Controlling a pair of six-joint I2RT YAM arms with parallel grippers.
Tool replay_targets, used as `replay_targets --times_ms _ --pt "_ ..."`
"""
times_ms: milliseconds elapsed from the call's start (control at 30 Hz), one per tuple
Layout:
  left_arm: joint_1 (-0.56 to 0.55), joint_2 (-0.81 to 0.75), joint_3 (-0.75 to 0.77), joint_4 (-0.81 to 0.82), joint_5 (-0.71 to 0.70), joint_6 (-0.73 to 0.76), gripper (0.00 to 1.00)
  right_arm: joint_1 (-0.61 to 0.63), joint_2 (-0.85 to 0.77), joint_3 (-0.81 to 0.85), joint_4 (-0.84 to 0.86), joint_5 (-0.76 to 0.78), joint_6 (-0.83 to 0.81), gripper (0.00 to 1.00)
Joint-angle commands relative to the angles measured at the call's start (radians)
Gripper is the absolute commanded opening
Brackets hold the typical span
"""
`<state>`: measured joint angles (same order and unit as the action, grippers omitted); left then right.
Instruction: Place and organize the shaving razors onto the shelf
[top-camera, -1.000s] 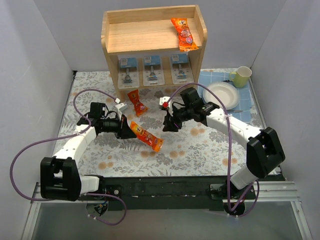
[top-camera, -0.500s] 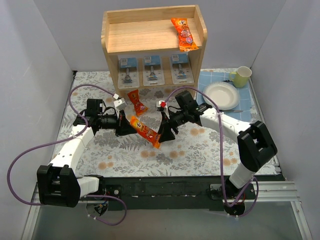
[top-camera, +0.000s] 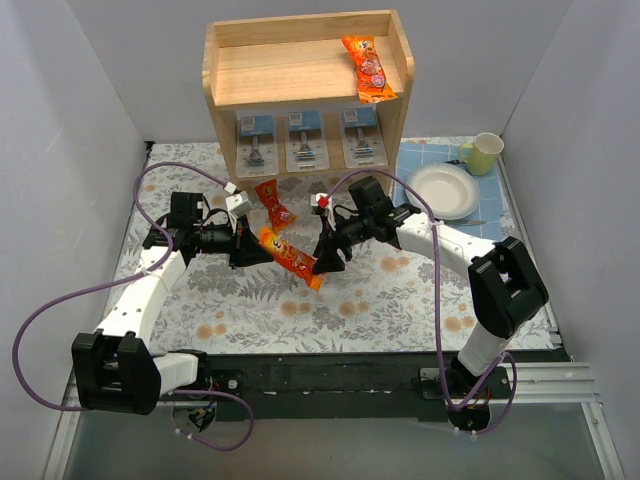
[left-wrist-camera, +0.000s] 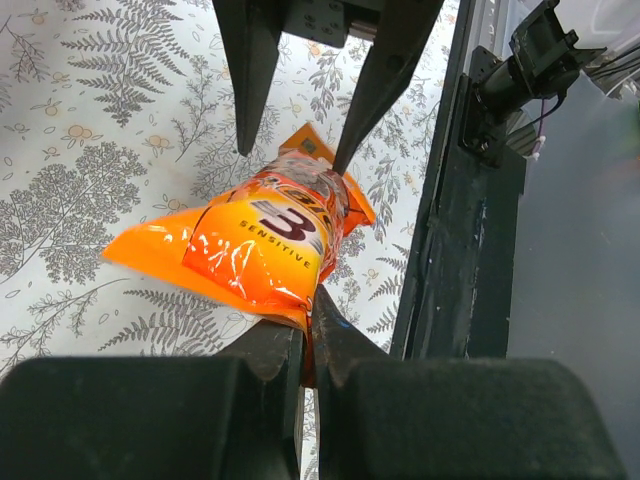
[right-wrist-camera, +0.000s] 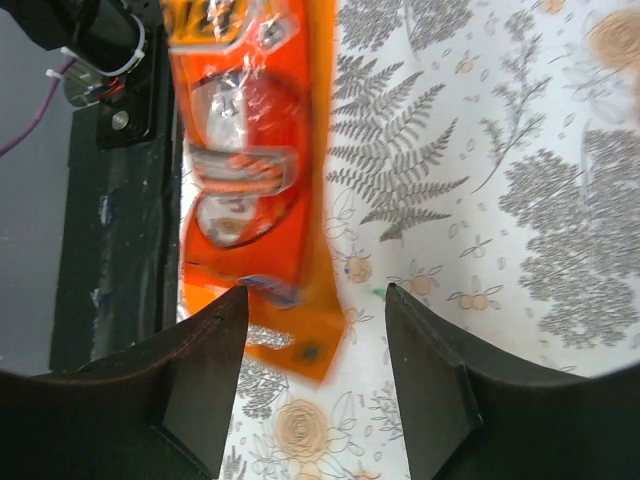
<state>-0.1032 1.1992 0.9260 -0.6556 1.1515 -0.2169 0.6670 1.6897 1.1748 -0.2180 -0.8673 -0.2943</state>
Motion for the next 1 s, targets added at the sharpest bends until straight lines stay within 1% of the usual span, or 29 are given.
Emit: replay_targets --times_ms 0,167,233,367,467,567,600,667,700,767,800,833,867,900,933,967 --pt "0.0 -0.007 0.03 -0.048 0.022 0.06 0.0 -0.009 -0.042 0.052 0.006 0.021 -0.045 0.64" --pt "0.0 -0.009 0.033 -0.058 0.03 0.068 0.0 -0.009 -0.036 0.026 0.02 -0.019 -0.029 0.65" --pt "0.0 -0.016 0.031 -0.027 0.021 0.041 0.0 -0.009 -0.019 0.035 0.003 -0.077 -0.025 0.65" --pt "0.0 -0.062 0.001 0.083 -0.006 -0.018 0.0 -0.006 0.005 0.036 0.009 -0.116 0.017 0.65" --pt "0.0 -0.084 -0.007 0.126 -0.013 -0.004 0.0 -0.007 0.021 0.036 0.028 -0.139 0.055 0.64" --pt "0.0 -0.072 0.002 0.132 -0.035 0.004 0.0 -0.007 0.033 0.037 0.057 -0.156 0.096 0.54" --pt "0.0 -0.066 0.007 0.131 -0.041 0.007 0.0 -0.007 0.034 0.039 0.063 -0.16 0.106 0.42" --pt "0.0 -0.049 0.008 0.132 -0.062 0.005 0.0 -0.01 0.03 0.042 0.081 -0.162 0.13 0.33" --pt "0.0 -0.044 0.01 0.145 -0.1 -0.019 0.0 -0.014 0.019 0.045 0.089 -0.162 0.144 0.25" --pt "-0.001 -0.035 0.004 0.2 -0.189 -0.079 0.03 -0.029 -0.007 0.051 0.114 -0.177 0.188 0.14" --pt "0.0 -0.036 0.005 0.223 -0.307 -0.144 0.12 -0.036 -0.018 0.058 0.121 -0.183 0.207 0.02" --pt "0.0 -0.049 -0.001 0.253 -0.372 -0.204 0.16 -0.043 -0.028 0.065 0.138 -0.199 0.227 0.01" --pt "0.0 -0.058 0.0 0.32 -0.444 -0.258 0.19 -0.058 -0.047 0.068 0.149 -0.209 0.278 0.01" --pt "0.0 -0.067 0.002 0.345 -0.595 -0.295 0.23 -0.067 -0.054 0.083 0.163 -0.24 0.306 0.01" --pt "0.002 -0.081 0.017 0.364 -0.655 -0.333 0.28 -0.075 -0.061 0.091 0.175 -0.254 0.342 0.01" --pt "0.003 -0.101 0.026 0.391 -0.724 -0.338 0.3 -0.09 -0.074 0.1 0.201 -0.269 0.371 0.01"
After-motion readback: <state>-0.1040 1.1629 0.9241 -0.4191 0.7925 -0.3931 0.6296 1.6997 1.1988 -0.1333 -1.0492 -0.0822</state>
